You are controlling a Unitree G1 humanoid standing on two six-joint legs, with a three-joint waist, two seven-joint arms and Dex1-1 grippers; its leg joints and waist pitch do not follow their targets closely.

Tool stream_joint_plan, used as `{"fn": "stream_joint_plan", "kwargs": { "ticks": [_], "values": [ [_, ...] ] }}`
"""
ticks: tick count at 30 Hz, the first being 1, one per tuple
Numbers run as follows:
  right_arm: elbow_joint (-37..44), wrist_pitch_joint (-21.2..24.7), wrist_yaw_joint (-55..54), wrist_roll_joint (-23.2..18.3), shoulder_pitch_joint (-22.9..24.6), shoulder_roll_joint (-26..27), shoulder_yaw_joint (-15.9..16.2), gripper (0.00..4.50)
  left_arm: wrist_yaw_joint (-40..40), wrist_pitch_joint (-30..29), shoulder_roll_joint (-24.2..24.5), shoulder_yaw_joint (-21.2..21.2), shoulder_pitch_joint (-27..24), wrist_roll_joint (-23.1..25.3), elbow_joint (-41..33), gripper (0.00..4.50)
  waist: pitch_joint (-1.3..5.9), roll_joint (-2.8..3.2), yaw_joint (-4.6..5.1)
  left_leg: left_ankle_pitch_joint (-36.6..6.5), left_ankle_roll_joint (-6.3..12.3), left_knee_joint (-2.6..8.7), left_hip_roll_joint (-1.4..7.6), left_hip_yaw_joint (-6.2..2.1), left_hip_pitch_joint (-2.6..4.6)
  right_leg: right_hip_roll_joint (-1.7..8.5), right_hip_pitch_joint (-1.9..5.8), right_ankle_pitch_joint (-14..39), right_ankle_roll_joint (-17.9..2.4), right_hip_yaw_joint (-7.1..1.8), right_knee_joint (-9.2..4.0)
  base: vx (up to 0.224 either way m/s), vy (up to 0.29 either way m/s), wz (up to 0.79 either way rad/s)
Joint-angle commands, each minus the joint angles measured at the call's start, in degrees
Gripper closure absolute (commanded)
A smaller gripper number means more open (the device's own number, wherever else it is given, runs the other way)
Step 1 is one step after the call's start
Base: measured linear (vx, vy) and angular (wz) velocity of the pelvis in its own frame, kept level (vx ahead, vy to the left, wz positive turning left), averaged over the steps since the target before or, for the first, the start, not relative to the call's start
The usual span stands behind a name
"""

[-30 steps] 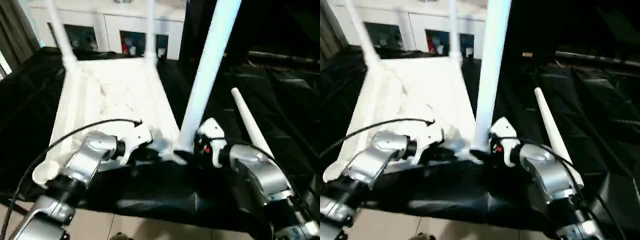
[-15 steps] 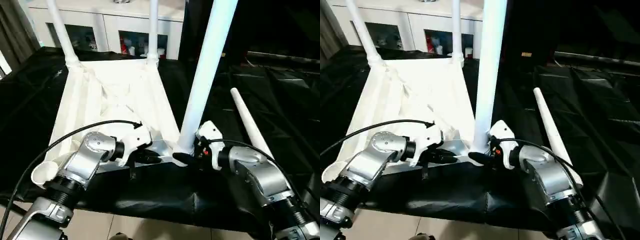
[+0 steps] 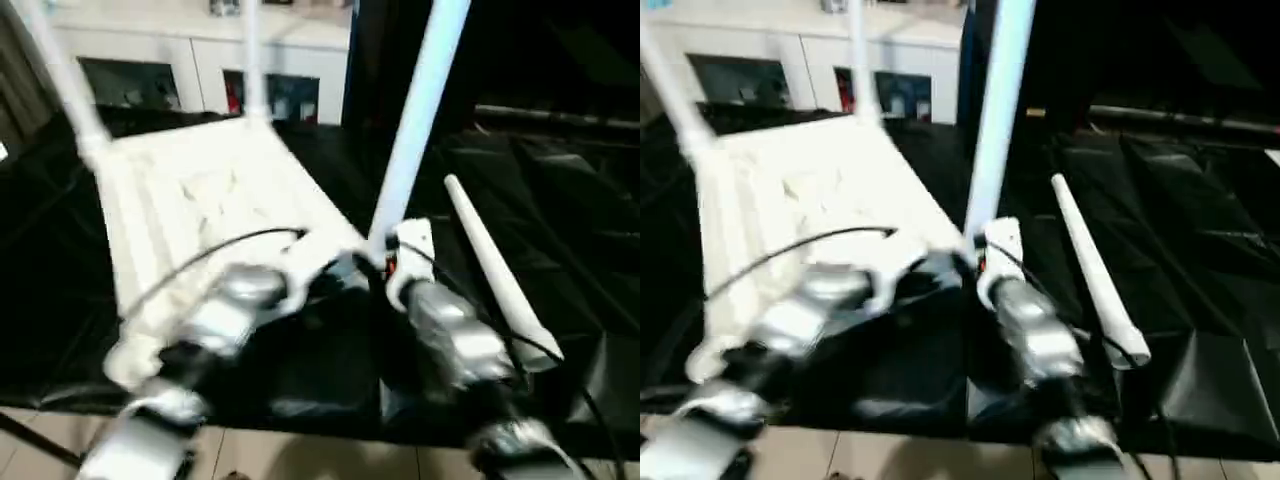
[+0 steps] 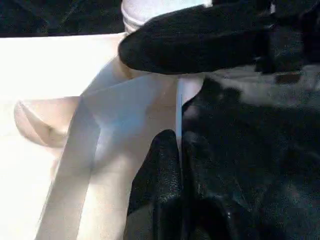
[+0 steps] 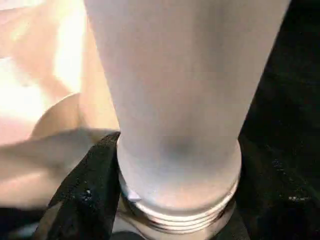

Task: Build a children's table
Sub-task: Rotate leg to tighten

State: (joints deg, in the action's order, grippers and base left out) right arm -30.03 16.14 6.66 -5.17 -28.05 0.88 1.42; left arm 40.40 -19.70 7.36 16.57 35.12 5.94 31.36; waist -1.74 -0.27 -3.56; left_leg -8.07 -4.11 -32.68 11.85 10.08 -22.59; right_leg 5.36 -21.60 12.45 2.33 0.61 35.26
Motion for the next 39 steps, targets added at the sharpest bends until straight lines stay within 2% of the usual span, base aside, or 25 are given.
{"fn": "stream_joint_plan", "kwargs": {
  "ticks": [1, 4, 5, 6, 7, 8, 10, 11, 12, 14, 16, 19, 20, 23, 28, 33, 36, 39],
  "values": [
    [-3.49, 0.62, -0.09, 0.14, 0.06, 1.46, 1.02, 1.76, -0.63, 0.7, -2.16, 0.34, -0.19, -1.46, 0.98, 4.5, 3.04, -0.25, -0.06, -15.63, -2.25, 3.93, 0.33, 0.0, 1.31, 1.26, 1.05, 5.92, -9.08, -0.61, -4.37, 0.0, 0.0, 0.0],
    [-4.7, -1.15, 1.14, -0.06, -1.02, 2.17, 0.56, 1.76, 0.06, 1.5, -1.75, 0.43, 0.08, -0.95, 1.09, 4.5, 3.02, -0.33, -0.03, -14.49, -1.28, 3.85, 0.28, 0.12, 1.23, 1.23, 1.18, 4.13, -9.59, -0.55, -4.29, 0.0, 0.0, 0.0],
    [-4.7, -1.15, 1.14, -0.06, -1.02, 2.17, 0.56, 1.42, 0.06, 1.5, -1.75, 0.43, 0.08, -0.95, 1.09, 4.5, 2.97, -0.3, -0.06, -14.8, -1.16, 3.85, 0.28, 0.15, 1.26, 1.25, 1.13, 4.58, -9.62, -0.56, -4.35, 0.0, 0.0, 0.0],
    [-4.6, -1.77, 1.88, -0.43, -1.21, 2.0, 0.29, 1.42, 0.48, 1.51, -1.19, 0.42, -0.09, -0.97, 0.71, 4.5, 2.93, -0.25, -0.08, -15.17, -1.15, 3.9, 0.31, 0.13, 1.31, 1.28, 1.09, 5.25, -9.59, -0.57, -4.42, 0.0, 0.0, 0.0],
    [-4.89, -2.88, 2.82, -1.15, -1.65, 1.87, -0.36, 1.04, 0.73, 1.47, -0.55, 0.37, -0.19, -0.84, 0.44, 4.5, 2.92, -0.13, -0.06, -15.95, -1.17, 3.95, 0.34, 0.13, 1.36, 1.3, 1.03, 6.36, -9.5, -0.59, -4.55, 0.0, 0.0, 0.0],
    [-4.6, -3.11, 3.73, -1.42, -1.75, 1.42, -0.44, 1.04, 1.5, 1.88, 0.09, 0.49, -0.41, -0.82, 0.1, 4.5, 2.88, -0.33, 0.0, -16.72, -1.17, 4.02, 0.39, 0.09, 1.37, 1.28, 1.03, 7.47, -9.41, -0.56, -4.63, 0.0, 0.0, 0.0],
    [-3.7, -2.74, 5.66, -1.77, -1.81, 0.39, -0.21, 0.94, 2.96, 2.31, 1.16, 0.58, -0.91, -1.08, -0.74, 4.5, 2.88, -0.13, -0.01, -16.9, -1.15, 4.1, 0.43, 0.0, 1.32, 1.29, 1.04, 7.72, -9.4, -0.56, -4.59, 0.0, 0.0, 0.0],
    [-2.98, -2.09, 6.97, -1.96, -1.73, -0.22, 0.07, 0.67, 3.73, 2.53, 1.69, 0.59, -1.17, -1.27, -1.15, 4.5, 2.9, -0.16, 0.06, -16.57, -1.09, 4.11, 0.46, 0.01, 1.25, 1.29, 1.09, 7.09, -9.51, -0.55, -4.55, 0.0, 0.0, 0.0],
    [1.26, -0.33, 13.81, -1.84, -0.35, -4.04, 2.67, 0.67, 7.01, 5.48, 4.09, 0.98, -2.17, -1.6, -1.93, 4.5, 2.94, -0.24, 0.0, -16.1, -0.82, 4.04, 0.45, 0.03, 1.28, 1.2, 1.23, 6.28, -9.63, -0.52, -4.56, 0.0, 0.0, 0.0],
    [3.55, 0.22, 17.86, -1.68, 0.54, -6.44, 4.12, 0.67, 8.69, 6.98, 5.36, 1.05, -2.56, -1.73, -1.98, 4.5, 3.0, -0.27, -0.24, -14.35, -0.06, 3.84, 0.45, 0.13, 1.21, 1.11, 1.39, 3.62, -9.7, -0.55, -4.37, 0.0, 0.0, 0.0],
    [5.09, 0.59, 20.56, -1.71, 1.22, -8.04, 4.8, 0.67, 9.98, 7.9, 6.17, 0.99, -2.81, -1.99, -2.11, 4.5, 3.08, -0.25, -0.41, -12.8, 0.66, 3.7, 0.44, 0.23, 1.22, 1.17, 1.37, 1.54, -10.29, -0.56, -4.2, 0.0, 0.0, 0.0],
    [11.77, 1.4, 31.53, -2.1, 4.36, -14.66, 8.83, 0.67, 16.1, 9.14, 9.15, 0.85, -4.14, -4.16, -4.43, 4.5, 3.16, -0.13, -0.84, -11.63, 1.19, 3.59, 0.7, 0.21, 1.26, 1.17, 1.56, -0.96, -11.23, -0.44, -3.83, 0.0, 0.0, 0.0],
    [11.77, 1.4, 31.53, -2.1, 4.36, -14.66, 8.83, 0.67, 16.1, 9.14, 9.15, 0.85, -4.14, -4.16, -4.43, 4.5, 3.1, -0.21, -0.89, -11.55, 1.34, 3.58, 0.7, 0.25, 1.32, 1.06, 1.51, -1.16, -11.29, -0.45, -3.85, 0.0, 0.0, 0.0],
    [16.1, 2.31, 38.13, -2.54, 6.38, -19.33, 11.77, 0.67, 22.53, 8.07, 12.31, 1.4, -5.54, -6.41, -7.62, 4.5, 3.06, -0.14, -1.11, -11.69, 1.81, 3.52, 0.64, 0.39, 1.35, 1.13, 1.35, -1.2, -12.17, -0.47, -3.81, 0.0, 0.0, 0.0],
    [16.97, 2.7, 39.46, -2.8, 6.94, -19.35, 12.34, 0.67, 24.41, 8.56, 13.24, 1.47, -6.03, -6.67, -7.85, 4.5, 2.98, -0.07, -1.33, -14.13, 0.69, 3.74, 0.89, 0.43, 1.65, 1.2, 0.93, 2.46, -12.35, -0.57, -3.93, 0.0, 0.0, 0.0],
    [18.12, 3.54, 40.31, -3.55, 7.23, -19.06, 12.33, 0.67, 25.12, 8.31, 13.77, 1.3, -6.46, -6.93, -8.53, 4.5, 3.07, -0.17, -1.43, -13.23, 0.39, 3.71, 0.81, 0.38, 1.52, 1.27, 1.11, 1.23, -12.08, -0.59, -3.75, 0.0, 0.0, 0.0],
    [18.53, 3.94, 40.82, -3.88, 7.43, -19.08, 12.38, 0.94, 25.52, 8.06, 14.03, 1.33, -6.6, -7.18, -8.78, 4.5, 3.18, -0.24, -1.49, -11.56, 1.03, 3.53, 0.74, 0.42, 1.44, 1.28, 1.24, -0.8, -12.26, -0.56, -3.53, 0.0, 0.0, 0.0],
    [18.26, 3.91, 40.78, -3.65, 7.57, -19.02, 12.37, 1.24, 25.53, 7.85, 14.05, 1.27, -6.74, -7.18, -8.84, 4.5, 3.15, -0.27, -1.51, -11.61, 1.11, 3.51, 0.74, 0.48, 1.51, 1.25, 1.19, -0.61, -12.47, -0.53, -3.57, 0.0, 0.0, 0.0]
  ]
}}
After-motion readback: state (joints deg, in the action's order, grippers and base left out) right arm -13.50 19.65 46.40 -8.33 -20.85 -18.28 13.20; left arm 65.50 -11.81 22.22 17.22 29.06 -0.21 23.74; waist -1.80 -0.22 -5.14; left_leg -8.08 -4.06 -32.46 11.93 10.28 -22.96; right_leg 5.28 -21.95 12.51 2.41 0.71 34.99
